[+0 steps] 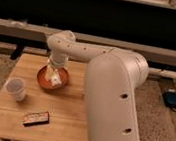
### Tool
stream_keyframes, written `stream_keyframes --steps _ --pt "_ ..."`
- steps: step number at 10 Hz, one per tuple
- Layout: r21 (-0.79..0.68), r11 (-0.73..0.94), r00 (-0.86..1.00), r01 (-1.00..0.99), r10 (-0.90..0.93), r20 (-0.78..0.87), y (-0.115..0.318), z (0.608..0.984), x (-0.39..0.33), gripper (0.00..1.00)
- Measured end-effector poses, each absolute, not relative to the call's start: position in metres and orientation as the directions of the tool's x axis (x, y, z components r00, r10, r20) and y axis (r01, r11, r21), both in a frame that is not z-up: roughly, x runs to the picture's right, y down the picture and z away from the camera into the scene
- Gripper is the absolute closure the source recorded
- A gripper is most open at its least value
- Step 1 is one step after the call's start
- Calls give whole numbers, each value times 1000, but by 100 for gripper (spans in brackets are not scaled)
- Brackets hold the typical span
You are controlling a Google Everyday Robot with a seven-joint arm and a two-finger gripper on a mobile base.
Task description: Place the eraser on the white sponge
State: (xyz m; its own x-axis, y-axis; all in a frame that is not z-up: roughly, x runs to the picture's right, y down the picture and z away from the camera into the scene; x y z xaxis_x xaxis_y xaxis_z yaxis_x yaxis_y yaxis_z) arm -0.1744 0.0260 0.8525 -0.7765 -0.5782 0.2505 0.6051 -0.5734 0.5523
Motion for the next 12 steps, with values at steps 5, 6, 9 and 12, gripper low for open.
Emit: stream_keyframes --steps 5,6,9,12 --pt "552 -573 -776 605 -578 250 26 853 -174 20" --pt "552 -573 -776 605 -578 250 26 853 -174 20" --pt "557 -602 -802 572 -553 226 28 847 -176 20" --pt "603 -678 -890 421 -437 130 55 814 -198 20"
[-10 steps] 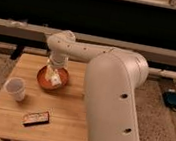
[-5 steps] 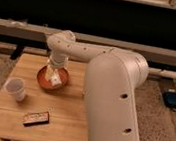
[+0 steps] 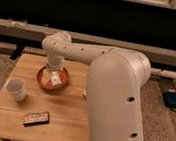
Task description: Place the eraser on the white sponge
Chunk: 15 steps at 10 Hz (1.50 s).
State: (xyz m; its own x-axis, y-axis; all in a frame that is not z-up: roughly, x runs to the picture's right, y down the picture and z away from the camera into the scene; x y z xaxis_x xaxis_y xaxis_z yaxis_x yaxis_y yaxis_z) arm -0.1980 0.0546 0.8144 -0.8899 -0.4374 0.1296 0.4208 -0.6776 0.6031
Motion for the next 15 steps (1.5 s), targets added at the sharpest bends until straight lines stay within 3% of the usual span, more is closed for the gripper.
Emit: stream_keyframes --steps 3,7,10,13,14,15 --pt "651 -722 -958 234 -284 30 109 770 -228 20" --pt "704 -710 -995 28 -89 -51 201 742 -249 20" --pt "732 -681 -999 -25 -12 -45 256 764 -237 20" --pt "740 -672 -1000 -23 21 -12 271 791 -217 20" --pt "737 -676 -1000 -15 22 0 272 794 -217 22" --pt "730 -683 -1000 -14 24 4 271 796 -217 30"
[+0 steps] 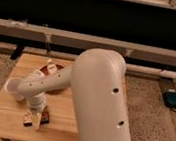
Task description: Place the eraser on the white sponge
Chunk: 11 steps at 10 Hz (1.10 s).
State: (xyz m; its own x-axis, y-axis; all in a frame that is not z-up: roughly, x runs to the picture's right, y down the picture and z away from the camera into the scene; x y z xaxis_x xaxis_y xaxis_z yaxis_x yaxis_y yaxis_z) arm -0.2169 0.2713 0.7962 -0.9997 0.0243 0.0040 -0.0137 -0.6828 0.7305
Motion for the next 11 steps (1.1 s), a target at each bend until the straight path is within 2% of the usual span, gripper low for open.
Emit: stream_keyframes --steps 5,6,7,11 --pt "727 -687 -1000 -7 20 9 265 795 -214 81" --pt "727 -687 -1000 -7 21 10 265 794 -213 88" --pt "728 -686 -1000 -7 22 11 265 793 -213 98" --pt "695 -718 -1000 26 -7 30 250 788 -204 100"
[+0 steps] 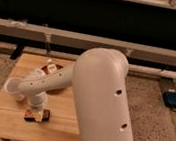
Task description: Place the eraser on the white sponge
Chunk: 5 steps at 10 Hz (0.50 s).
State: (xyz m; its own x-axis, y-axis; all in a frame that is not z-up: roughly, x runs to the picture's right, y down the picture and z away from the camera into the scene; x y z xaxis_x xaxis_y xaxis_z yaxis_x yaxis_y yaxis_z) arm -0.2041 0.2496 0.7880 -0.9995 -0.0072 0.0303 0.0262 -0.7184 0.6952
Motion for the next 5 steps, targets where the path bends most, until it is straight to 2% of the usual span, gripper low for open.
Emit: stream_keyframes --steps 2,5 --pt "649 -756 -997 83 -64 52 215 779 -190 100" --pt "559 -805 -980 197 -162 112 123 764 -143 100"
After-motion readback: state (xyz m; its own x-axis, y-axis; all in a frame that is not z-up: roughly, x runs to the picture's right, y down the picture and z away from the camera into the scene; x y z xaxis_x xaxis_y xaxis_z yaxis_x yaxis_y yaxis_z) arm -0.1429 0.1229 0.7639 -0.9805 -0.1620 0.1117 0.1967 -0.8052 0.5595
